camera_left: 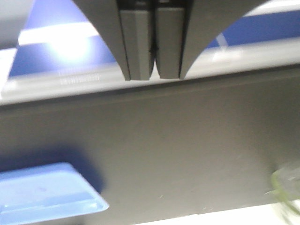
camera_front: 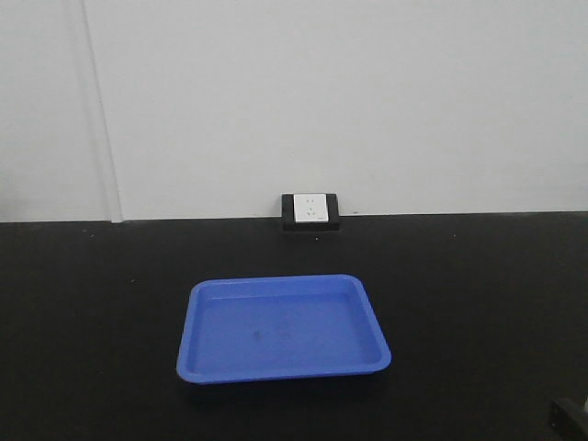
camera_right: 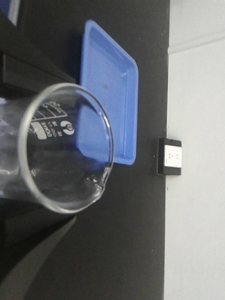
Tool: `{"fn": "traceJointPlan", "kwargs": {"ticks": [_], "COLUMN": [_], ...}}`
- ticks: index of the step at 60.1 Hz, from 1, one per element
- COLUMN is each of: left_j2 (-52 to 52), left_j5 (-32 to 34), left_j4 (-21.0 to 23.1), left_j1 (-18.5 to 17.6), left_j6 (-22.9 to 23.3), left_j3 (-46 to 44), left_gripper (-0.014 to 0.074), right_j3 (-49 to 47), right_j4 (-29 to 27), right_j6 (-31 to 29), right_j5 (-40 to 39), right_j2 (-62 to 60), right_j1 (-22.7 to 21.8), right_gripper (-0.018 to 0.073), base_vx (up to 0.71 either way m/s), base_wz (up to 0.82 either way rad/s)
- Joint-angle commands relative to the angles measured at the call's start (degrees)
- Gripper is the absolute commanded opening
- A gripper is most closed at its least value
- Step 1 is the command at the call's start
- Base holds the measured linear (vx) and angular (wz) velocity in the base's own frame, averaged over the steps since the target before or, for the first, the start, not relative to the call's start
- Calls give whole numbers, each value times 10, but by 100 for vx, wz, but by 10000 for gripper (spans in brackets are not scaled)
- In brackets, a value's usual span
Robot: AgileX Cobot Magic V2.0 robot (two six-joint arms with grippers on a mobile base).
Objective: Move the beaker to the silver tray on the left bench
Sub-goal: 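Hold the beaker in the right gripper while the base turns away, then drive the base to the bench with the silver tray, beaker held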
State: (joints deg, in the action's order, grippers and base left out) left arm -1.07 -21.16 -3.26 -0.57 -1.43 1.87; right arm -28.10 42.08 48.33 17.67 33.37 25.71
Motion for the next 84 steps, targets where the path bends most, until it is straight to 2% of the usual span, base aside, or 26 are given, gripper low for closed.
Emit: {"fn": "traceJointPlan", "kwargs": {"ticks": [1, 44, 84], "left_j2": [-4, -4, -4], "left_j5": [43, 43, 43], "left_j4": [2, 2, 2], "left_j1": [-3, -3, -3], "left_j6": [1, 1, 1], "left_j3": [11, 11, 11], "left_gripper": [1, 1, 1], "right_j3": [-18, -18, -18], "right_j4": [13, 12, 12], "right_j6": [0, 0, 0], "right_j5": [-33, -33, -33], "right_j2": [0, 0, 0], "right_j1": [-1, -1, -1], "right_gripper": [-11, -11, -11], "base_vx": [-35, -36, -31], "base_wz": [18, 28, 68]}}
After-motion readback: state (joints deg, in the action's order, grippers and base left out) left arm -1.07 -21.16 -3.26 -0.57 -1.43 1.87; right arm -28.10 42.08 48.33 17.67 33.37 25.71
